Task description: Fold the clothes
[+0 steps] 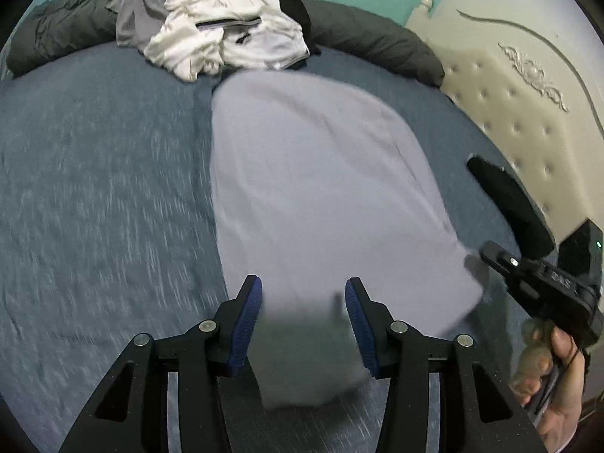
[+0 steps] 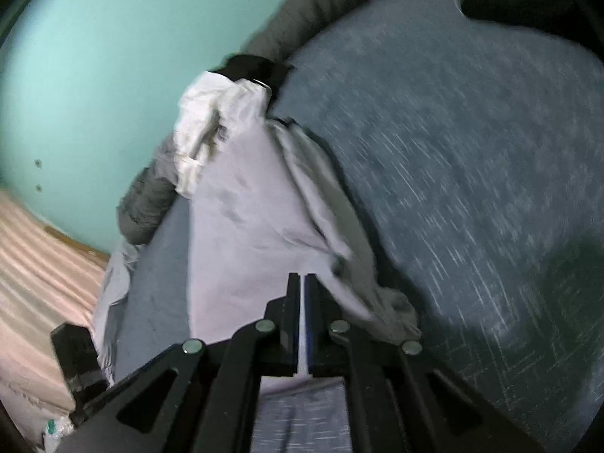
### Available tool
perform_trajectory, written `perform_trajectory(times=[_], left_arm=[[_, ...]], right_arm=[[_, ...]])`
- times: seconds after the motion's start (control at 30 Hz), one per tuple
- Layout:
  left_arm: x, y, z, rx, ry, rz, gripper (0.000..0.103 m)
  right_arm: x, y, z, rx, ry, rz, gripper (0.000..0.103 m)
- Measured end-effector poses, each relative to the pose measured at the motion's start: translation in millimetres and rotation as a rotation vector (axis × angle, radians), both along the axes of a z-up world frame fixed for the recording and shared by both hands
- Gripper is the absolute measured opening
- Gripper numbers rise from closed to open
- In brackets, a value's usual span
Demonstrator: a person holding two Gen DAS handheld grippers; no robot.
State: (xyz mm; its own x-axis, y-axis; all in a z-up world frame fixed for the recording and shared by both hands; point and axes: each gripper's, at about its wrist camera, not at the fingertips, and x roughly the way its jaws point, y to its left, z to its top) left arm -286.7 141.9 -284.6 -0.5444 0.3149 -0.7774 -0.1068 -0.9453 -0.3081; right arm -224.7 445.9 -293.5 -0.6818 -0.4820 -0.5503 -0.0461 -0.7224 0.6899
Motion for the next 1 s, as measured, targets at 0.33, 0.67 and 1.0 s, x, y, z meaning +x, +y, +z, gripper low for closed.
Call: perform_trajectory(times=[0.33, 0.67, 1.0], left_arm=[[-83.2, -25.6, -4.6, -0.040, -0.024, -0.013, 0.050], [-142.0, -9.3, -32.4, -0.103, -0.074, -0.032, 0.050], [-151.6, -4.4, -50.1, -0.136, -0.097, -0.054, 0.050]], right_arm=[[-95.1, -41.7, 51.8, 0.248, -0.011, 0.246, 0.005], [-180.7, -70.9, 23.5, 0.444, -0.117, 0.372, 0.005], [-208.8, -59.4, -25.1, 0.494, -0.243, 0.368, 0.000]])
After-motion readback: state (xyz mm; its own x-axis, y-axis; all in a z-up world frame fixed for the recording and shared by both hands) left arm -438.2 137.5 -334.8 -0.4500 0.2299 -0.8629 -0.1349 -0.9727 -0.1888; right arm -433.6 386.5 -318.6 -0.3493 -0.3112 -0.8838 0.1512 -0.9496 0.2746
